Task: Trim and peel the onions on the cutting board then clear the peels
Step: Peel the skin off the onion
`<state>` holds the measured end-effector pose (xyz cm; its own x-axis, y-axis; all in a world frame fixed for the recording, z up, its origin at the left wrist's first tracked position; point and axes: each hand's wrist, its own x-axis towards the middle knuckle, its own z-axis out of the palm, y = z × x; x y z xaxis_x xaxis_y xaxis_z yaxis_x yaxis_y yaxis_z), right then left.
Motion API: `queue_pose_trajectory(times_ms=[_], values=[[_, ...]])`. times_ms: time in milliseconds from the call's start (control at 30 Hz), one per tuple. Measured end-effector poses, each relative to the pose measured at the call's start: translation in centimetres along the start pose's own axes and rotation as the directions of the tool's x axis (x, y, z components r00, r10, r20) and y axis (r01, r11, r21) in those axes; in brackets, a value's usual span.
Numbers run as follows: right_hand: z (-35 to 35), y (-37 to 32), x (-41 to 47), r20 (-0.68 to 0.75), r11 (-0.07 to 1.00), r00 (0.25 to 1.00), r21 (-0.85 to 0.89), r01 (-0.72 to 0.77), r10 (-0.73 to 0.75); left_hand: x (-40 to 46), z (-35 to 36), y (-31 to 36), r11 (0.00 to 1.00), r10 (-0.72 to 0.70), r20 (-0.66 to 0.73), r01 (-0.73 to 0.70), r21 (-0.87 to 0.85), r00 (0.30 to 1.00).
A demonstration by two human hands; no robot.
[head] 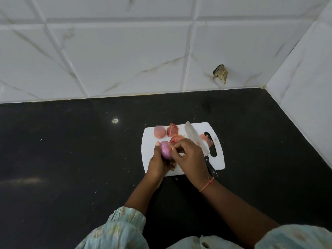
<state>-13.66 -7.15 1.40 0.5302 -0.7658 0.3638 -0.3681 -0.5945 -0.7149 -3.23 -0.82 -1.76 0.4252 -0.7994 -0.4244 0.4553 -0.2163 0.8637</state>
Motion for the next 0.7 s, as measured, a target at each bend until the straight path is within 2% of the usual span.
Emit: queue_pose_trajectory(times_ms=[233,367,533,633,700], values=[[0.3,-0.1,-0.8,0.089,0.998,0.995,-0.033,0.053,-0.050,-0.2,-0.3,-0.1,0.999,-0.007,0.051,0.010,-0.052,0.999],[0.2,0.8,0.6,0.060,0.994,0.996,0.080,-0.069,0.065,0.0,0.0,0.1,0.999,0.004,0.030,-0.002,-0.050,1.000],[-0.1,1.7,0.3,-0.026,0.987,0.987,0.029,-0.156,0.157,0.0,0.0,0.2,0.995,-0.019,0.042,0.023,-0.098,0.999],[-0.2,0.8,-0.4,0.042,0.995,0.997,0.081,-0.065,0.062,-0.1,0.0,0.3,0.996,-0.028,0.049,0.032,-0.084,0.998],[-0.1,0.3,-0.8,0.123,1.000,0.992,0.027,-0.012,0.008,-0.3,-0.1,0.3,0.994,-0.049,0.046,0.053,-0.096,0.998]])
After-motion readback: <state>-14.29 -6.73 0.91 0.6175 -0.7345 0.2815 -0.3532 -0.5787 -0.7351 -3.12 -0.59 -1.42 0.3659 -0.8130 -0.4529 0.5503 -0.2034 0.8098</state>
